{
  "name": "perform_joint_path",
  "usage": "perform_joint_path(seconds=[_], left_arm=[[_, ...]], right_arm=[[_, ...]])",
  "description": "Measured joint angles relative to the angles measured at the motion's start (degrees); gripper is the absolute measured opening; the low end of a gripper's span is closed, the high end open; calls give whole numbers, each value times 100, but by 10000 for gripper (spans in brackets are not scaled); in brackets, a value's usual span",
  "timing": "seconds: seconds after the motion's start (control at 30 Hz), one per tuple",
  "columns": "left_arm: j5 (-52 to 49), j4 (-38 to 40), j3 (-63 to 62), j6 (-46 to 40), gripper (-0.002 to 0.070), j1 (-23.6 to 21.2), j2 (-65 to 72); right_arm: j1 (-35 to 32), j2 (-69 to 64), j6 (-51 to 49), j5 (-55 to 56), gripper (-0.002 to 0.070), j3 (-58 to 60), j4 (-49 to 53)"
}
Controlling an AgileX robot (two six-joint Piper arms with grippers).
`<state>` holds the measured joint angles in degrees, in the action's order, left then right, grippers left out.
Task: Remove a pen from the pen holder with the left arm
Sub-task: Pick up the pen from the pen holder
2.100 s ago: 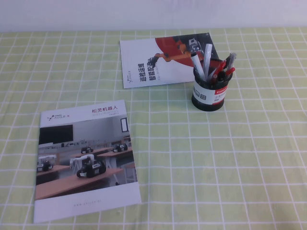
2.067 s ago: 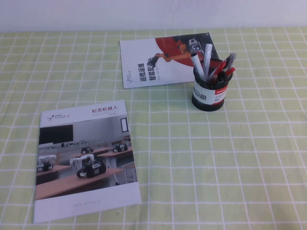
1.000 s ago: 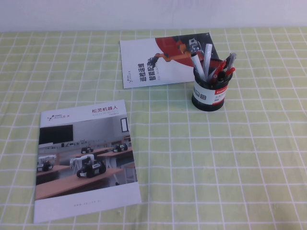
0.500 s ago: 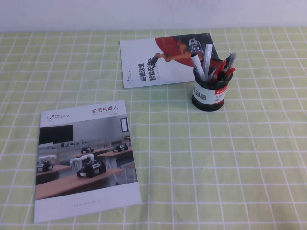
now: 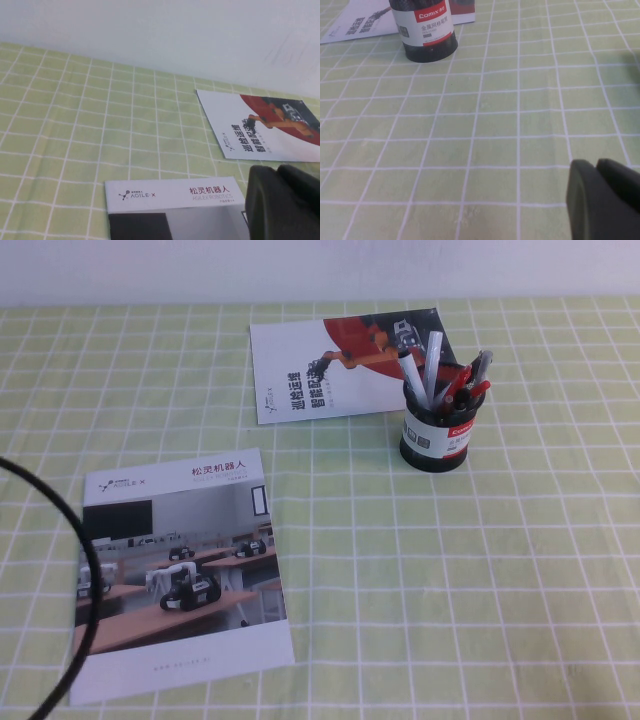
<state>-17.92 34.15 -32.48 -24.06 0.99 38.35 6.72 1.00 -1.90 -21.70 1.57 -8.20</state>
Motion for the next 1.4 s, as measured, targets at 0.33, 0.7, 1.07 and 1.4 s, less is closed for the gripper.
perform_joint_path(seconds=[0.33, 0.7, 1.07, 1.4], left_arm=[[207, 1764, -181, -2101, -2, 169, 1278], [1987, 2934, -34, -3495, -2, 2632, 1848], [5004, -169, -34, -431, 59, 4608, 3496], [6437, -1537, -352, 2217, 426, 4608, 5030]], right_arm=[[0, 0, 0, 0, -15, 0, 0], [0, 0, 0, 0, -15, 0, 0], [0, 0, 0, 0, -15, 0, 0], [0, 0, 0, 0, -15, 0, 0]])
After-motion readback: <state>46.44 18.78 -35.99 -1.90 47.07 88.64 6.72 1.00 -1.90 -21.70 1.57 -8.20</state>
